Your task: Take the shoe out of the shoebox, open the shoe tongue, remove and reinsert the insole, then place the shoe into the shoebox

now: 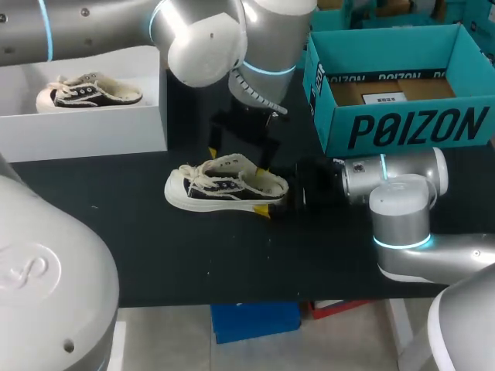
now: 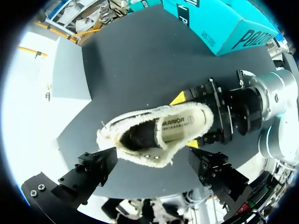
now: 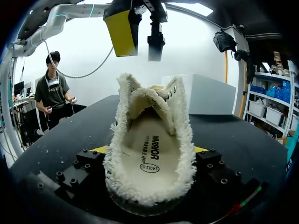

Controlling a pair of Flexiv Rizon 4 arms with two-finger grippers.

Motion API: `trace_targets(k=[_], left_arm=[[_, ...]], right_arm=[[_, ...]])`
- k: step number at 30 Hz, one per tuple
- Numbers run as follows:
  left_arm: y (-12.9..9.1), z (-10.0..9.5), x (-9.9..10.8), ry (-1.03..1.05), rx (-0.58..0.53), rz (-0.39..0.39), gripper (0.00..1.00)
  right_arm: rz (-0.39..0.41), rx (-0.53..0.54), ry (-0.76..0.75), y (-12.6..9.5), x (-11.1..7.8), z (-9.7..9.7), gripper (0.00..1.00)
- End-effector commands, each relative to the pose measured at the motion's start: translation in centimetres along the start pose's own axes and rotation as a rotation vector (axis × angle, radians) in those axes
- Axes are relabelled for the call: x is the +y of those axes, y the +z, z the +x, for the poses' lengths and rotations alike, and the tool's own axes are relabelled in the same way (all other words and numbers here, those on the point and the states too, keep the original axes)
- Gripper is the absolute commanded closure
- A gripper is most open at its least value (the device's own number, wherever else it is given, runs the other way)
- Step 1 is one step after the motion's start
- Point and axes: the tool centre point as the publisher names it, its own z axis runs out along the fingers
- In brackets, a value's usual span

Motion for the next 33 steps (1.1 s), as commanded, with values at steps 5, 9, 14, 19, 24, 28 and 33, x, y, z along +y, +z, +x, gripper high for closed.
trace_targets(k=[5,9,14,19,24,28,33], left_arm=[[2.1,0.6,-1.0,-0.027,-0.028,-0.043,0.0],[3.0,0.5,-1.1,-0.04,-0.042,-0.053,0.0],[3.8,0.4,-1.4,-0.052,-0.066,-0.064,0.0],[4.5,0.5,-1.5,-0.051,-0.101,-0.077,0.0],[5.5,0.4,-1.6,-0.056,-0.113,-0.092,0.0],[5.7,0.5,-1.5,-0.055,-0.118,-0.099,0.15],[5.8,0.6,-1.5,-0.054,-0.123,-0.101,0.7]], right_arm=[[-0.001,-0.002,0.0,0.5,-0.9,0.0,1.0],[-0.001,-0.002,0.0,0.5,-0.9,0.0,1.0],[-0.001,-0.002,0.0,0.5,-0.9,0.0,1.0],[-0.001,-0.002,0.0,0.5,-0.9,0.0,1.0],[-0.001,-0.002,0.0,0.5,-0.9,0.0,1.0],[-0.001,-0.002,0.0,0.5,-0.9,0.0,1.0],[-0.001,-0.002,0.0,0.5,-0.9,0.0,1.0]])
